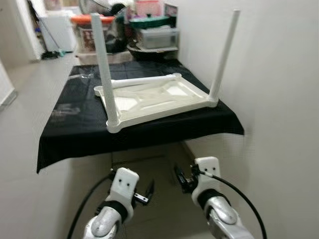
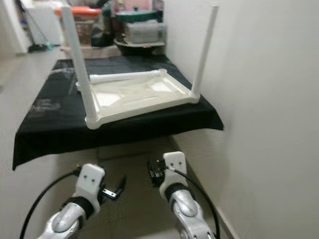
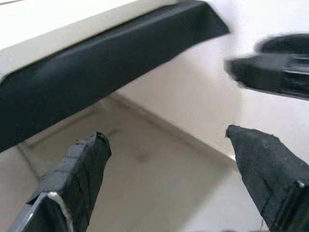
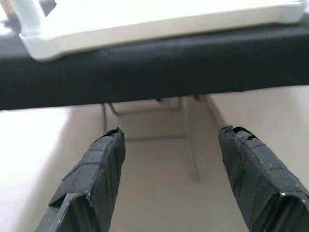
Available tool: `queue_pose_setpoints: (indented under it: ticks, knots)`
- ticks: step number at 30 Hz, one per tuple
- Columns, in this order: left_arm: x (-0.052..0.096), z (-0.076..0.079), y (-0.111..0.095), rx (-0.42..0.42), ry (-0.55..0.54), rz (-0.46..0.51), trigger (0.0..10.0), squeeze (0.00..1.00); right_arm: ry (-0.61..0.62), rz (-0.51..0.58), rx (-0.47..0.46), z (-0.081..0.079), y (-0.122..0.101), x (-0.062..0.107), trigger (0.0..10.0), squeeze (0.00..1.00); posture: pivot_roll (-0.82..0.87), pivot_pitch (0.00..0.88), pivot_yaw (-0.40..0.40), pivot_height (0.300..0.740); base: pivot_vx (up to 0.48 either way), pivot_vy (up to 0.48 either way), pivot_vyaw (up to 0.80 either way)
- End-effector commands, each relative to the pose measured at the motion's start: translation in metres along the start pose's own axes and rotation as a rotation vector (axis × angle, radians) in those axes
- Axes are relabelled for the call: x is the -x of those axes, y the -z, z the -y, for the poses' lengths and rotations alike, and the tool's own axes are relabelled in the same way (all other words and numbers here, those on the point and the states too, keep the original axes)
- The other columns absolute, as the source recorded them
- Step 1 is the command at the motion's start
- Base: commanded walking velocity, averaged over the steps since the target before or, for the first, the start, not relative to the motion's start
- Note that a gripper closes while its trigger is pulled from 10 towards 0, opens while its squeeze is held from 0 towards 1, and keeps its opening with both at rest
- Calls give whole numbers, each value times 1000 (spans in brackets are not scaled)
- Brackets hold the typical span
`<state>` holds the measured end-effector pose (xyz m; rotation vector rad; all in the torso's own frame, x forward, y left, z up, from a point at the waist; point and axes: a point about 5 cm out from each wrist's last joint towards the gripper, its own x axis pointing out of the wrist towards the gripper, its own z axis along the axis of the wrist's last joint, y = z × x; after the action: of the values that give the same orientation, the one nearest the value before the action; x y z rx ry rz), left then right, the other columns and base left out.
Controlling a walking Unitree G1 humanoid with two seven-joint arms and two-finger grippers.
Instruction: Building children table
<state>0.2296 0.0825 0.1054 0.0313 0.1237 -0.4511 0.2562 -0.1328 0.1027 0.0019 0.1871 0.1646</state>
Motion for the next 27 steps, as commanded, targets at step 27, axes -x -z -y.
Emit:
queue_pose_setpoints:
  ticks: [27]
  knots:
    - [3,-4,-1,-36,18,5,10000,0,-35,6,-11,-11,-4,-1,10000,0,44,15,-18,740,269,241,0]
